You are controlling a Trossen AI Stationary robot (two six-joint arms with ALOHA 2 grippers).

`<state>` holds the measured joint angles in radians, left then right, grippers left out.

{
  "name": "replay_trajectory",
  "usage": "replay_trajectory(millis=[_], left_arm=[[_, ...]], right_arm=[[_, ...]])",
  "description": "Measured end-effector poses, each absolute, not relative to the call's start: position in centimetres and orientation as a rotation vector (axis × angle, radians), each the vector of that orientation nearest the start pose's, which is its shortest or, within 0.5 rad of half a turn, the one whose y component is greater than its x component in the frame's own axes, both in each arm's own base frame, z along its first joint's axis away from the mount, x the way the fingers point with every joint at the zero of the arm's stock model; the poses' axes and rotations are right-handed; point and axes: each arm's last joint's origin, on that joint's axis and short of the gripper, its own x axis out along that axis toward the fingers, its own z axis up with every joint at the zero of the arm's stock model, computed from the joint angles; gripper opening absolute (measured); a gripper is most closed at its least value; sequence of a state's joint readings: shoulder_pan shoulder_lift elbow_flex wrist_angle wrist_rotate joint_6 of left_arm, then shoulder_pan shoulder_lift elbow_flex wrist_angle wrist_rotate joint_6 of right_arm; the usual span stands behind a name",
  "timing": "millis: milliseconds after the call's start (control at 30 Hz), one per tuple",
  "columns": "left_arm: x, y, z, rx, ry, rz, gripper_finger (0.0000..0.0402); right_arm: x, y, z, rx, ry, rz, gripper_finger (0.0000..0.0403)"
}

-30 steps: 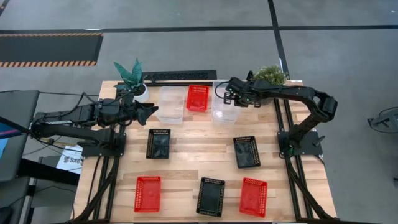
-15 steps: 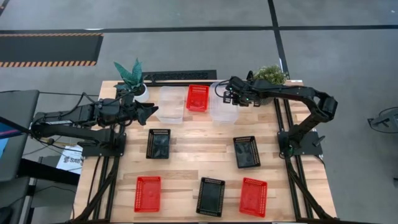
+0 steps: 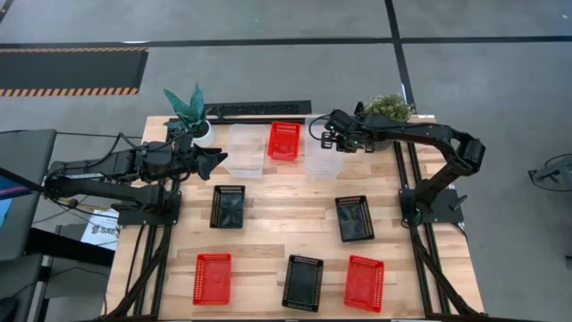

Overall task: Stack baskets by color
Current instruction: Stack the bottom transparent bin on the top right transparent bin, then adjust the stacked transparent bin

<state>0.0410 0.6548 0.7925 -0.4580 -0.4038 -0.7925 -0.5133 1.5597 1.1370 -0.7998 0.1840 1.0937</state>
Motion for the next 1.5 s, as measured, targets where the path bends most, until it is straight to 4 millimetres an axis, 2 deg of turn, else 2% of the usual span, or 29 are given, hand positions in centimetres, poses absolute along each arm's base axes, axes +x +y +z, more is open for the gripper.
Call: replay_trajectory(millis=[533,667,900,1100,1267,1500], left_arm=[[13.4,1.7,32.8,-0.712,0.126,0.54,0.0209],[13.4,1.7,32.8,-0.71,0.127,0.541,0.0209],[13.4,1.7,32.8,-0.71,0.126,0.54,0.0209],[13.4,1.7,32.8,-0.713,0.125,0.539,0.0209],[13.4,1.7,32.8,-0.716,0.125,0.539,0.0209],[13.4,1.7,32.8,-0.709,0.127,0.538,0.0209]], right_arm=[[25.6,-15.2,23.1,1.104,0.797,-1.207,0.0004],[25.7,-15.2,23.1,1.109,0.804,-1.202,0.0014],[26.9,-15.7,20.7,1.105,0.875,-1.187,0.0019],[27.4,-16.2,20.0,1.112,0.861,-1.177,0.0023],[27.4,-16.3,20.1,1.112,0.857,-1.18,0.0056],[27.0,-16.8,20.1,1.101,0.857,-1.183,0.0143]])
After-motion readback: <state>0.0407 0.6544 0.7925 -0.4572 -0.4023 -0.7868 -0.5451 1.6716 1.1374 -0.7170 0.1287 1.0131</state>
